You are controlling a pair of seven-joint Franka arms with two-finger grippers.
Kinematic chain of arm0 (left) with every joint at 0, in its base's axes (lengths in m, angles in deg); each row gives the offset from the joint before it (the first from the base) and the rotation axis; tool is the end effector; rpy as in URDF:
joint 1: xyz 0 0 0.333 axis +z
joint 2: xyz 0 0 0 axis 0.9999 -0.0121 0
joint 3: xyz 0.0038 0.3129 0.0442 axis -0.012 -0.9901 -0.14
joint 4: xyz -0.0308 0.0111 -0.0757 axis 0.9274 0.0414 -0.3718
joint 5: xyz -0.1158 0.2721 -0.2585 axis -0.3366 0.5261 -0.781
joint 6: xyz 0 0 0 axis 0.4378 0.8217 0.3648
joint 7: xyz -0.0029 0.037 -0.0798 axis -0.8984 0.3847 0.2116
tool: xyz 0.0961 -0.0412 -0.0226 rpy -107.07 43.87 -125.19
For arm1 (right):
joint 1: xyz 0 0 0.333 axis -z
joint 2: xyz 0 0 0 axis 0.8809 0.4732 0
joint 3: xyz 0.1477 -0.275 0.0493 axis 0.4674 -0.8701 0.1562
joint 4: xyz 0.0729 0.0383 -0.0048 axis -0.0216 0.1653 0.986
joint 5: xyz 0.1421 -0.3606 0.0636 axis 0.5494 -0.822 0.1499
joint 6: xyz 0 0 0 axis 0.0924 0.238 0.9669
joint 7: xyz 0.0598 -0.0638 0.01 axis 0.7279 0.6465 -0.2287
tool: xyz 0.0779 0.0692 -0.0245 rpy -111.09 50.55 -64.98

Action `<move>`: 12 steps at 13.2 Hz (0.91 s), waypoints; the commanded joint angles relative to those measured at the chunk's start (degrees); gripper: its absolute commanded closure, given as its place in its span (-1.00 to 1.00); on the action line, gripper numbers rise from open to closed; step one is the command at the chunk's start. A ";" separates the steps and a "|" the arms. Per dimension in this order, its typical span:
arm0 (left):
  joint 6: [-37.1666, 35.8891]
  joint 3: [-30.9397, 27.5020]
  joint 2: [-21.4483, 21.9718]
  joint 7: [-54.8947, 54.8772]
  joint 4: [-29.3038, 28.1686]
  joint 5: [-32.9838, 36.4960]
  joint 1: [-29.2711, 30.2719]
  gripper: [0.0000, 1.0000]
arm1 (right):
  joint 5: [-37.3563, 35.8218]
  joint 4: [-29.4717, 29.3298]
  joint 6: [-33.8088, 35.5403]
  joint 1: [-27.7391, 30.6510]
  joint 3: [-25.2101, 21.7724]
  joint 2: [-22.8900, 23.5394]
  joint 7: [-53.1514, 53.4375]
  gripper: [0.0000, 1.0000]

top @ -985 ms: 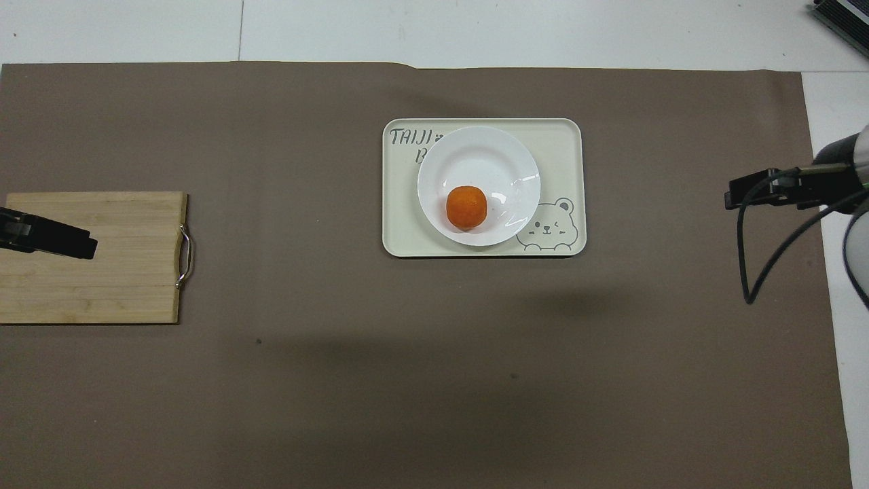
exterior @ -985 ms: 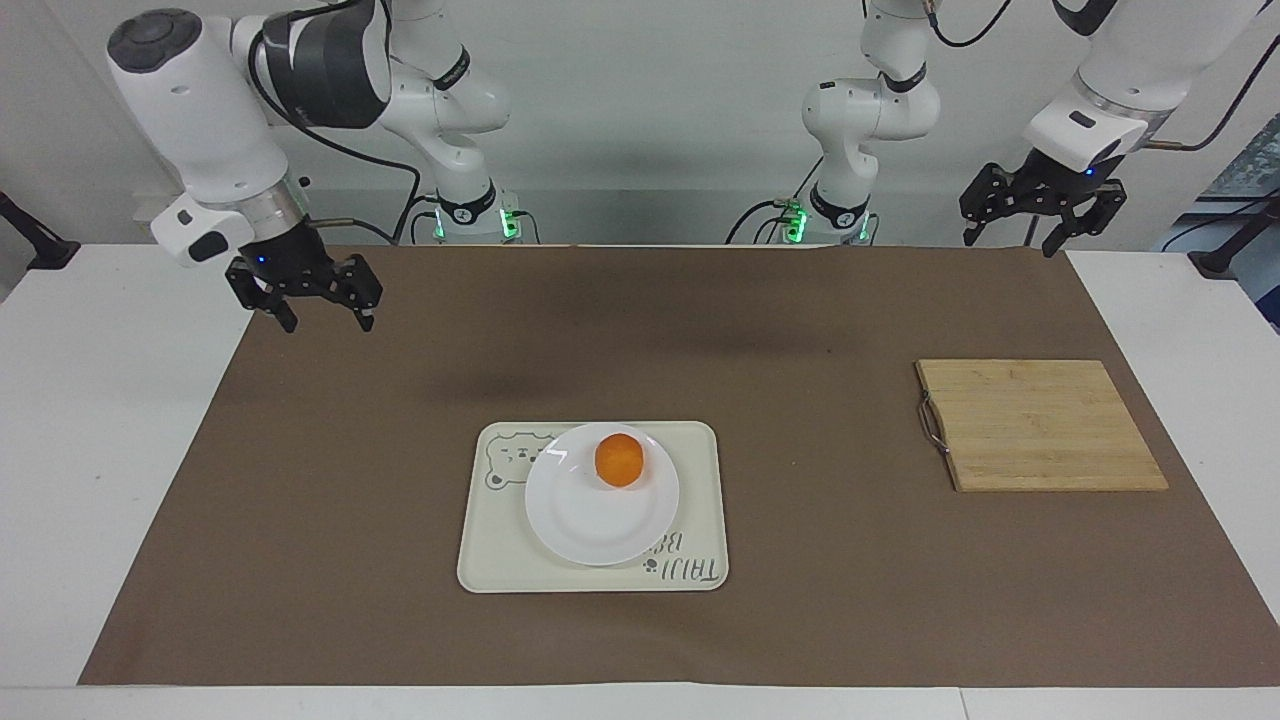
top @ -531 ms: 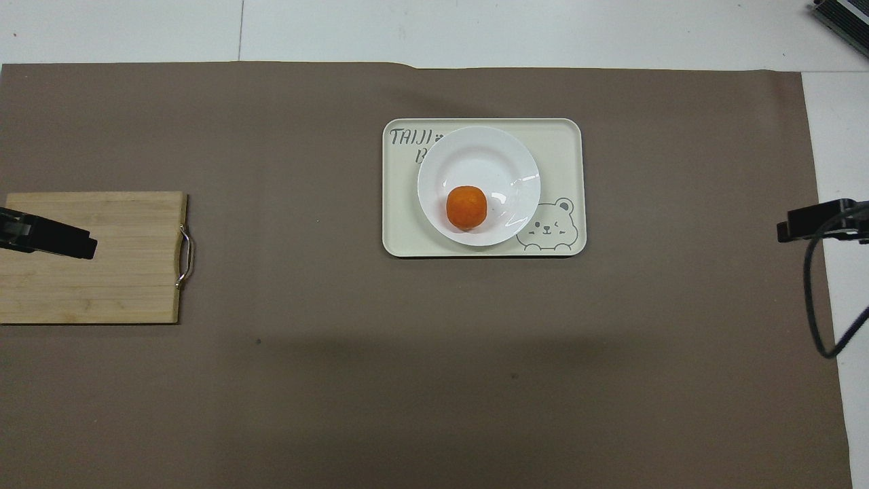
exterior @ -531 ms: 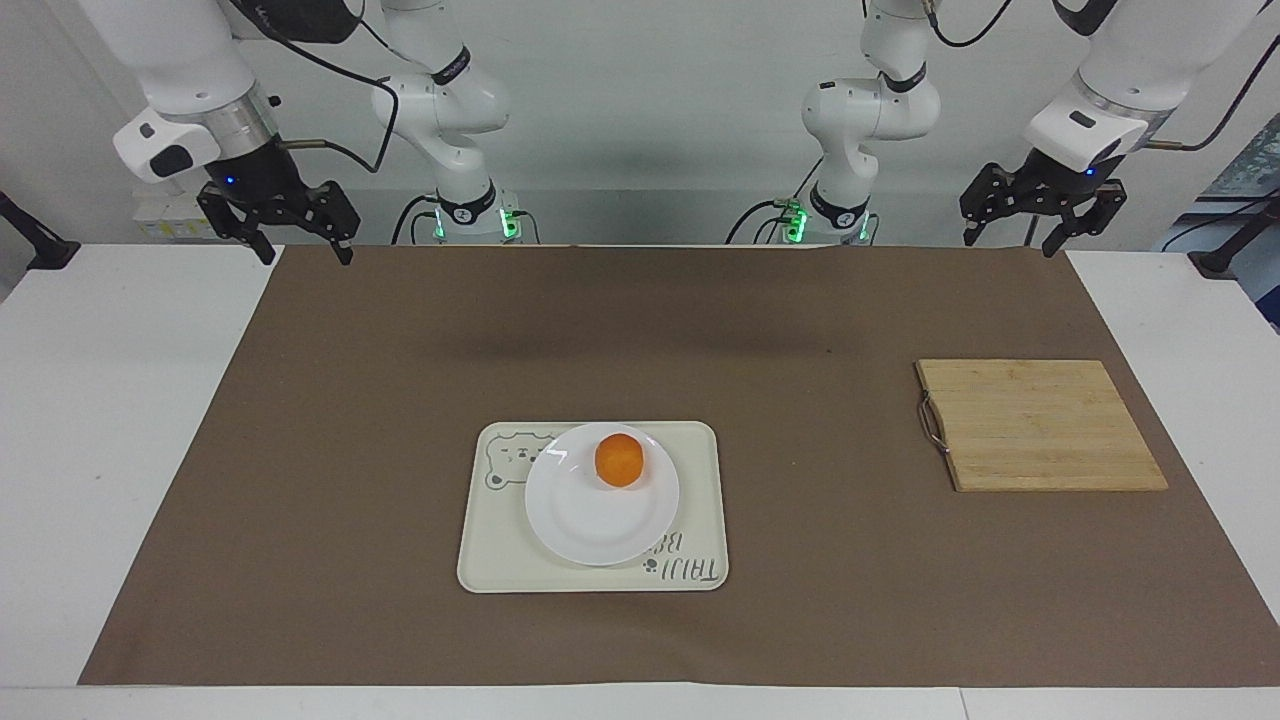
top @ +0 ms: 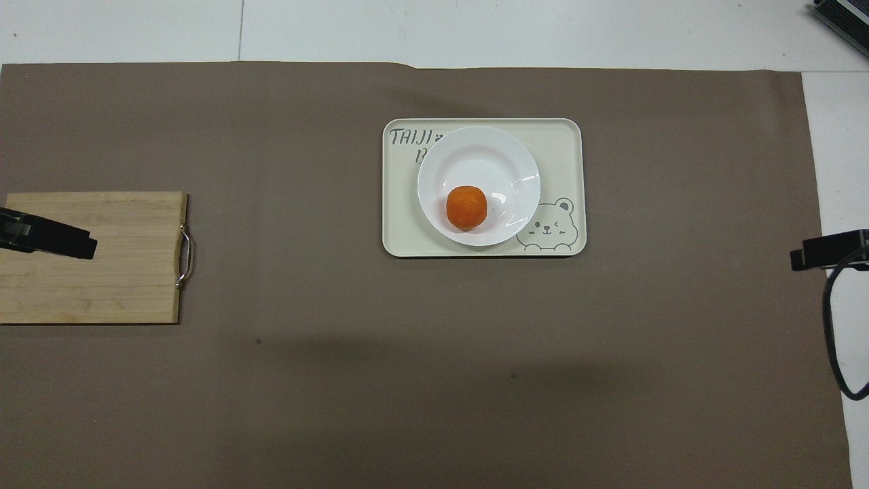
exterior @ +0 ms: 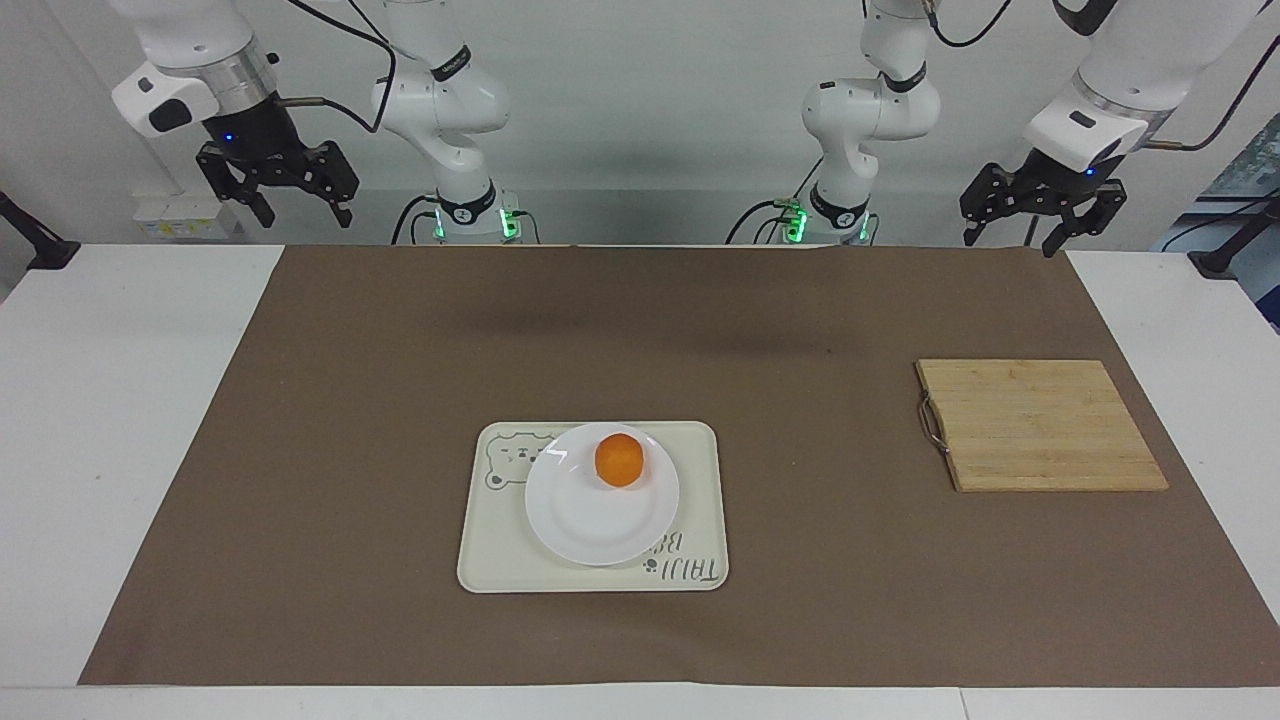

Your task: Place orange and plate with both arms

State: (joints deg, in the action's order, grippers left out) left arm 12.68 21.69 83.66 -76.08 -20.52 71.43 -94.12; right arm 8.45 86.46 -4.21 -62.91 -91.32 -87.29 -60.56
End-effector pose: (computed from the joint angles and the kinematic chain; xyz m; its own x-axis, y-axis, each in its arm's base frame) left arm 0.5306 -0.0430 0.6586 0.9703 -0.2397 -0.0309 -0.2392 -0.9708 0.0203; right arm 0.5094 -0.0331 0.6588 0.9992 -0.0364 -0.0169 -0.0367 -0.9991 -0.0204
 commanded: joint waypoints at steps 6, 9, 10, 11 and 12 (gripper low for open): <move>0.31 0.10 1.37 0.18 -1.33 0.76 0.24 -1.00 | -2.56 2.12 -1.47 -0.25 0.59 -1.55 -1.17 -1.00; 0.31 0.10 1.37 0.18 -1.33 0.76 0.24 -1.00 | -3.78 1.16 -1.29 -0.52 0.59 -0.68 -1.08 -1.00; 0.31 0.10 1.37 0.18 -1.33 0.76 0.24 -1.00 | -4.57 0.02 -1.20 -0.52 0.85 -0.24 -1.08 -1.00; 0.31 0.10 1.37 0.18 -1.33 0.76 0.24 -1.00 | -4.14 0.01 -1.38 -0.43 0.94 0.03 -0.91 -1.00; 0.31 0.10 1.37 0.09 -1.33 0.76 0.24 -1.00 | -3.88 0.27 -1.38 -0.43 0.85 -0.05 -0.82 -1.00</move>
State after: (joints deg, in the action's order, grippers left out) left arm 12.68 21.69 83.66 -76.08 -20.52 71.43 -94.12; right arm 5.87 86.53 -4.86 -63.54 -90.97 -87.29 -60.82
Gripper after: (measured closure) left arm 0.000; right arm 0.000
